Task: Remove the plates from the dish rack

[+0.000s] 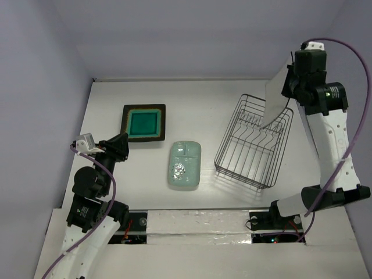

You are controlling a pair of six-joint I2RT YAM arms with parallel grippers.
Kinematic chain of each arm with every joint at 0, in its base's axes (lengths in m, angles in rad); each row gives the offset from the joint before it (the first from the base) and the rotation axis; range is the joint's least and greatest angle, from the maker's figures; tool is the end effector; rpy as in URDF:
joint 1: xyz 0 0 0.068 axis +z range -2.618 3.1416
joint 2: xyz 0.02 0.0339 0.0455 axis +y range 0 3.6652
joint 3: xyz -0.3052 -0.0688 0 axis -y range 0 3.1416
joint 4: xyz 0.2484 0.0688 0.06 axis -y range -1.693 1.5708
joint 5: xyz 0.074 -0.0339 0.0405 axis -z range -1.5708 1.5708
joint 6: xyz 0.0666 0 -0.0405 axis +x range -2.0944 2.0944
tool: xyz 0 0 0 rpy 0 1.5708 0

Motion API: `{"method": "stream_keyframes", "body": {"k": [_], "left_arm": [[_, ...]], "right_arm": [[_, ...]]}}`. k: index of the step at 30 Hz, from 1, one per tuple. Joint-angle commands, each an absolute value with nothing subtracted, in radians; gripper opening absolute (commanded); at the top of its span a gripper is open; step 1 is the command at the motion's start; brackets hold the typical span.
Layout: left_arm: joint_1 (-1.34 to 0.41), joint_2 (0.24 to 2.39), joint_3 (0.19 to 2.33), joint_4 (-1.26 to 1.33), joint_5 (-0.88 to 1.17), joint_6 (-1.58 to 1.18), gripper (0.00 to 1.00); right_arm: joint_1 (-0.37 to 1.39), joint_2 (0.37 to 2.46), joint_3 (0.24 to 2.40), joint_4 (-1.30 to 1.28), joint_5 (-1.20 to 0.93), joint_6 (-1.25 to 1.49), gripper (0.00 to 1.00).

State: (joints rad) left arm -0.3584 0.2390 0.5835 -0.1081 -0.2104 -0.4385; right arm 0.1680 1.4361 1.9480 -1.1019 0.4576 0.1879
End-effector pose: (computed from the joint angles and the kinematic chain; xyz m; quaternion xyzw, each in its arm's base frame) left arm 0.0726 -0.0123 0.3587 -0.1071 0.6116 -0.2432 0.7452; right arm 0.2783 0.0174 0.5155 0.1154 0.8581 -0.1157 0.4869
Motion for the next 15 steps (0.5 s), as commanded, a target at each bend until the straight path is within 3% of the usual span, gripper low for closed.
{"method": "stream_keyframes", "body": {"k": [1, 5, 10, 15], "left_arm": [[-0.362, 0.239, 0.581, -0.061, -0.207, -0.439, 0.26], [-0.362, 0.235, 0.583, -0.066, -0.207, -0.439, 0.26], [-0.362, 0.236, 0.583, -0.067, -0.207, -0.439, 0.26], [-0.362, 0.236, 0.583, -0.069, -0.207, -0.439, 0.26]], "right_arm": [[0.250, 1.348, 2.059, -0.862, 0.328, 0.351, 0.00], [0.376, 1.324, 1.896, -0.651, 0.224, 0.497, 0.00], [0.488, 1.330, 1.593, -0.140, 0.014, 0.769, 0.00], [0.584, 1.523, 1.595, 0.146, -0.047, 0.888, 0.00]]}}
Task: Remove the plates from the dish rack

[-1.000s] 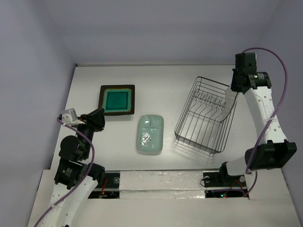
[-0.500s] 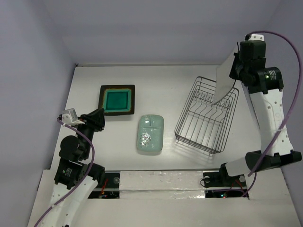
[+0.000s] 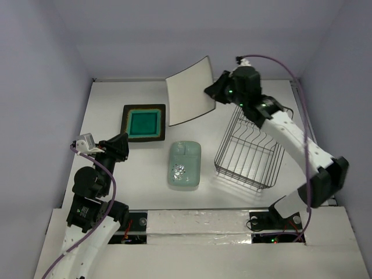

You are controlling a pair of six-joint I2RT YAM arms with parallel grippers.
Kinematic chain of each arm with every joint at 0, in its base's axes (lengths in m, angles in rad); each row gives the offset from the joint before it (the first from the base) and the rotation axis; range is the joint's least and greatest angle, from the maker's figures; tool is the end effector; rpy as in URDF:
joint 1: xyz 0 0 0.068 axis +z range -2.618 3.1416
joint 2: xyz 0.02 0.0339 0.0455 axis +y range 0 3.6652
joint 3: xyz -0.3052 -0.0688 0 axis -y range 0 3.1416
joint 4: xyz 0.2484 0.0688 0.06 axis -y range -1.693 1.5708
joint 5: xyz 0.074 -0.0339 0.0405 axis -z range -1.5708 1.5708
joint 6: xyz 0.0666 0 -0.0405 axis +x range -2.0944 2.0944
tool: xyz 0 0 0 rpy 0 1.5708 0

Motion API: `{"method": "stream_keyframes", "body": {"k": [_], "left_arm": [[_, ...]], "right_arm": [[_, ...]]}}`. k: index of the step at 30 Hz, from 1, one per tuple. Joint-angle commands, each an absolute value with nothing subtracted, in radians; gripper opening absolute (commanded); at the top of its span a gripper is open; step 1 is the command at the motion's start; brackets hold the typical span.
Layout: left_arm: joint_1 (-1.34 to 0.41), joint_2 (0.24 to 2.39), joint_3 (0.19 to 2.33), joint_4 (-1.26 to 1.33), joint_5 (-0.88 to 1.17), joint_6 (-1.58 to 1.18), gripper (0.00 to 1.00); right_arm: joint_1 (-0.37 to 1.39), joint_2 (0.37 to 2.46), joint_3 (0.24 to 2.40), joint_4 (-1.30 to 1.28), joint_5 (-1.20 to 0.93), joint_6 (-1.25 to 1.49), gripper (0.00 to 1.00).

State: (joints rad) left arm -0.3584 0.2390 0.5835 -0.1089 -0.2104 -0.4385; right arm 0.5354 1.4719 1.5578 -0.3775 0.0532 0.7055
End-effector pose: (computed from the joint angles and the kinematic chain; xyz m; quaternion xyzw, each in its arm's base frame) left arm 0.0726 -0.0123 0.3586 -0.1070 0.6119 -0.2431 0.7450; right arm 0.3173 0.1841 0.4579 0.0839 0.7978 0.3295 0.4979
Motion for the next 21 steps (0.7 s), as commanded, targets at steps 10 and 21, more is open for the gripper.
{"method": "stream_keyframes", "body": {"k": [10, 21], "left_arm": [[-0.362, 0.238, 0.584, -0.069, -0.207, -0.440, 0.26], [-0.362, 0.229, 0.583, -0.066, -0.207, -0.439, 0.26]], "right_arm": [[0.748, 1.916, 1.758, 0.391, 0.012, 1.109, 0.00], [0.818, 2.146, 1.829, 0.469, 0.120, 1.246, 0.00]]}}
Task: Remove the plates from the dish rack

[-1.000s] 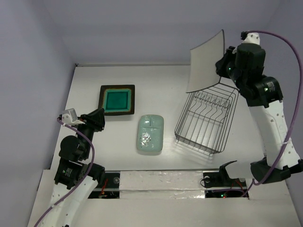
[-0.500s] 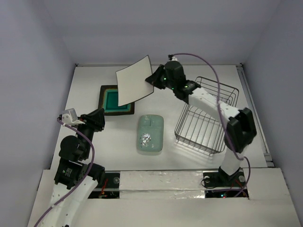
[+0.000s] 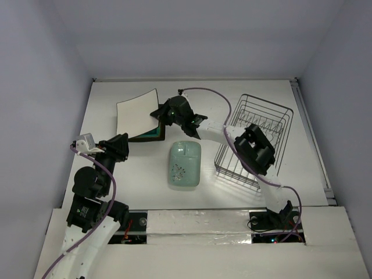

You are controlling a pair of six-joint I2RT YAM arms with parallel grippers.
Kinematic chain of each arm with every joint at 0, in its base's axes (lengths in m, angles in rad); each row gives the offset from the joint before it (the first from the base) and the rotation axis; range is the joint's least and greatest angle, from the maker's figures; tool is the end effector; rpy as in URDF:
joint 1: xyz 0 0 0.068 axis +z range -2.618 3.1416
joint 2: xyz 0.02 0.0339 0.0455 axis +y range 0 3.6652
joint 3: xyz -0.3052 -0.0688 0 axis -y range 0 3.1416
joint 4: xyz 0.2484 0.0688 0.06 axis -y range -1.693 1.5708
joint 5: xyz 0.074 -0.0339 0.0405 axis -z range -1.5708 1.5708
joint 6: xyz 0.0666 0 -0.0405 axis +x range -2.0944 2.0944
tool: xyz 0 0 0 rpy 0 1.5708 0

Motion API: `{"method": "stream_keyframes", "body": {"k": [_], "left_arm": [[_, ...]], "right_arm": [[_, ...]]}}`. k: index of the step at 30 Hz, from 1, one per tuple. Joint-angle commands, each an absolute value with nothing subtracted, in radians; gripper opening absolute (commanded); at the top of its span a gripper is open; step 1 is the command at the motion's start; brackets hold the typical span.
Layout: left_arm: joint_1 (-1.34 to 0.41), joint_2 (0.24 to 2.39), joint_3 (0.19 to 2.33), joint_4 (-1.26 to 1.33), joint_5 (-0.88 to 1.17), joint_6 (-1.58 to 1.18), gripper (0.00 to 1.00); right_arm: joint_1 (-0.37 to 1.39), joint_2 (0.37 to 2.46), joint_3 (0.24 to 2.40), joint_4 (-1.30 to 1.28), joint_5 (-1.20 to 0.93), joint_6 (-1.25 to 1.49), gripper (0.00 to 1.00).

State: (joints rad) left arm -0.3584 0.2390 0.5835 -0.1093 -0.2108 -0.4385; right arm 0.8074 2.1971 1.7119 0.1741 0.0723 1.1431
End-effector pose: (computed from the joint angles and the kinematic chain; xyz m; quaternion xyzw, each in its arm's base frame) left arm 0.0726 -0.0123 0.3585 -0.1072 0.6120 -0.2429 0.7449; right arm 0.4047 0.4159 0.2550 0.1559 0.7927 0.4709 0.3544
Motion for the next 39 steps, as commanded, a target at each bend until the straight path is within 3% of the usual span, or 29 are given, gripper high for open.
{"method": "stream_keyframes", "body": {"k": [1, 10, 17, 26, 39], "left_arm": [[-0.362, 0.227, 0.583, -0.066, -0.207, -0.439, 0.26], [-0.362, 0.225, 0.584, -0.067, -0.207, -0.440, 0.26], [-0.362, 0.227, 0.583, -0.067, -0.207, -0.439, 0.26], [-0.362, 0.226, 0.583, -0.067, -0.207, -0.440, 0.26], [-0.362, 0.218, 0.584, -0.067, -0.207, -0.440, 0.26]], "right_arm": [[0.818, 2.157, 1.824, 0.469, 0.124, 1.252, 0.00], [0.827, 2.178, 1.763, 0.457, 0.164, 1.262, 0.08], [0.827, 2.198, 1.737, 0.433, 0.155, 1.269, 0.23], [0.827, 2.217, 1.701, 0.413, 0.132, 1.279, 0.28], [0.827, 2.203, 1.672, 0.168, 0.132, 1.184, 0.38]]}}
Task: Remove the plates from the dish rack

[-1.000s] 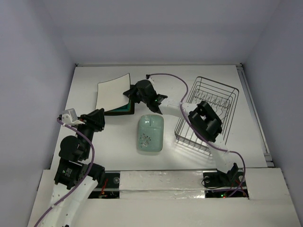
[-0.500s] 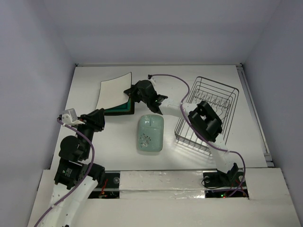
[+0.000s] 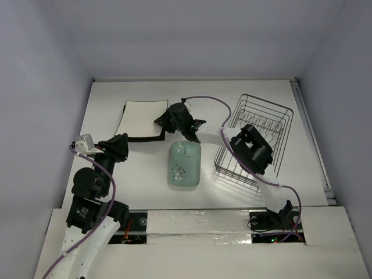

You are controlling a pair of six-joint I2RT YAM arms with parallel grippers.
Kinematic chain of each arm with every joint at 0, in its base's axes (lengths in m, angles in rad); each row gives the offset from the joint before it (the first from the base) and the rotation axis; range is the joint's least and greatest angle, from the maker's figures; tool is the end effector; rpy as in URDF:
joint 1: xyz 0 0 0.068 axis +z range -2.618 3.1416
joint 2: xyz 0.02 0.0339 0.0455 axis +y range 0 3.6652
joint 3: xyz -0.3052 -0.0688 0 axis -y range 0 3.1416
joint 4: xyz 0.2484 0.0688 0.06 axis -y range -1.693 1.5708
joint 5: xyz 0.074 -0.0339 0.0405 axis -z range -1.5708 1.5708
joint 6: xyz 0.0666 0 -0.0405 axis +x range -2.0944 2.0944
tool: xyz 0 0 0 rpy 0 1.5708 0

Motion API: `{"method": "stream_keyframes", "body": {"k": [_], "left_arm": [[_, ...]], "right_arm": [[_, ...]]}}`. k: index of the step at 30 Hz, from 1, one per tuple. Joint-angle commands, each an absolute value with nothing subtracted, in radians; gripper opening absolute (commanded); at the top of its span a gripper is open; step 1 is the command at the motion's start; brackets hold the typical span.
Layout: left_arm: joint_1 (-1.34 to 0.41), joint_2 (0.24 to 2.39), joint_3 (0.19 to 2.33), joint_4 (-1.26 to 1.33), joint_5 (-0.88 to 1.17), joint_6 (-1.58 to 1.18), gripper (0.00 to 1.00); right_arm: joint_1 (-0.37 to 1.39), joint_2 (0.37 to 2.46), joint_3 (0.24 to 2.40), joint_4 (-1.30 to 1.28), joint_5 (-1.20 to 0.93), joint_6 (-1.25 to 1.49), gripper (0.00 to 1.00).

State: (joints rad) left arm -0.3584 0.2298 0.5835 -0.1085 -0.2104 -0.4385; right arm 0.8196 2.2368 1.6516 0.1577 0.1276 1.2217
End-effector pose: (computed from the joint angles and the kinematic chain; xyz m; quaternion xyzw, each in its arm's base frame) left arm 0.0705 -0.0115 0.3591 -0.1072 0.6081 -0.2446 0.7476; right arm 0.3995 0.4154 0.2082 0.2014 0.8155 0.4322 0.3280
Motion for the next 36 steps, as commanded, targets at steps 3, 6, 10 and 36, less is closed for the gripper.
{"method": "stream_keyframes", "body": {"k": [3, 6, 10, 36], "left_arm": [[-0.362, 0.218, 0.584, -0.067, -0.207, -0.440, 0.26], [-0.362, 0.216, 0.583, -0.067, -0.207, -0.440, 0.26], [-0.362, 0.213, 0.583, -0.067, -0.207, -0.439, 0.26], [-0.362, 0.215, 0.584, -0.069, -0.207, -0.439, 0.26]], "right_arm": [[0.827, 2.203, 1.706, 0.077, 0.150, 1.143, 0.40], [0.827, 2.215, 1.749, 0.017, 0.160, 1.103, 0.47], [0.827, 2.227, 1.805, -0.112, 0.182, 1.042, 0.58], [0.781, 2.159, 1.977, -0.471, 0.305, 0.758, 1.00]]}}
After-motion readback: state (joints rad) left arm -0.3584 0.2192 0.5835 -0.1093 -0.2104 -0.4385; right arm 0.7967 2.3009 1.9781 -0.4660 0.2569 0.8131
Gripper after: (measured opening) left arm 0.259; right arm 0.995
